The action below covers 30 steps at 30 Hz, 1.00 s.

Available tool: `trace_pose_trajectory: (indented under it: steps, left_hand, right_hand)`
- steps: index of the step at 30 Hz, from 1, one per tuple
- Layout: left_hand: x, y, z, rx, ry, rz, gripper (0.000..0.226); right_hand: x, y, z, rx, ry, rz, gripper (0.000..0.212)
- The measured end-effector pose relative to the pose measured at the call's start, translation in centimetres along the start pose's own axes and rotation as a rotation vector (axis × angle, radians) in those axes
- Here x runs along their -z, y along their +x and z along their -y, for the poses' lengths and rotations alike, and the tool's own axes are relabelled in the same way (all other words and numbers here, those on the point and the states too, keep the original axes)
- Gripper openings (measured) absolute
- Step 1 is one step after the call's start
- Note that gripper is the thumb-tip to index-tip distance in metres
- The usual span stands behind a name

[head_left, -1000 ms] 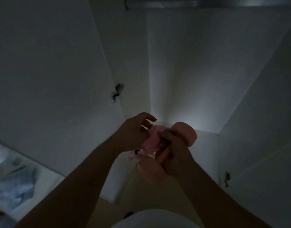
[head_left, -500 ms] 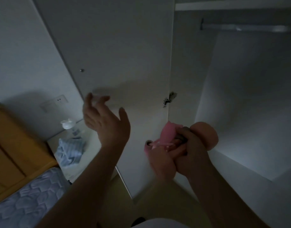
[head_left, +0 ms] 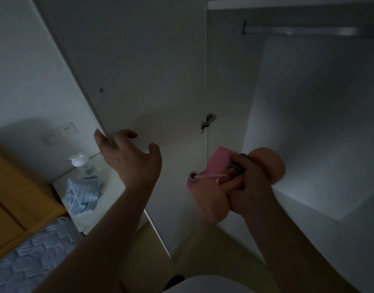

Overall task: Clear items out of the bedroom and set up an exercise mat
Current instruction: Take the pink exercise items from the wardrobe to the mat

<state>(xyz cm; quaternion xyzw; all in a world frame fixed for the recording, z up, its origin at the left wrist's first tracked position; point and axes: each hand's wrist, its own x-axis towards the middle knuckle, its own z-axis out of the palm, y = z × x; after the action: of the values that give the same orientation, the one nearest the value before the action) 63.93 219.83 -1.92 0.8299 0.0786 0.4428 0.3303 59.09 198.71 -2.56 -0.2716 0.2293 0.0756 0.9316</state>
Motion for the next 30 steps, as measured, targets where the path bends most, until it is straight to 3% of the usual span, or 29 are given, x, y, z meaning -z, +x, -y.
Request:
trace_pose_trajectory:
  steps: [5,8,16,19,24,27,30]
  left_hand:
    - [-0.4,-3.8,-2.5,-0.065,-0.028,-0.056,0.048]
    - [-0.7,-6.4,-5.0,-0.092,-0.044,-0.015,0.049]
    - [-0.8,-11.1,-10.5,-0.170,-0.280,0.108,0.052]
    - [-0.9,-12.9,-12.5,-0.194,-0.439,0.213,0.058]
    - [-1.7,-13.8,-15.0,-0.311,-0.725,0.404,0.057]
    - [-2.7,-13.5,-16.7,-0.306,-0.789,0.522,0.061]
    - [-3.8,-13.1,-18.5,-0.273,-0.769,0.753,0.076]
  right_hand:
    - [2.1,-1.4,1.2,0.024,0.049,-0.059,0.022]
    - [3.4,-2.7,2.4,0.071,0.084,-0.108,0.029]
    - [6.9,-4.9,4.9,0.212,0.117,-0.195,0.019]
    - [8.1,-6.2,5.4,0.264,0.142,-0.214,0.009]
    - [10.0,-8.7,5.9,0.313,0.246,-0.263,0.020]
    - [10.7,-9.6,6.0,0.393,0.256,-0.293,0.023]
    - [11.6,-10.4,6.0,0.472,0.283,-0.341,0.024]
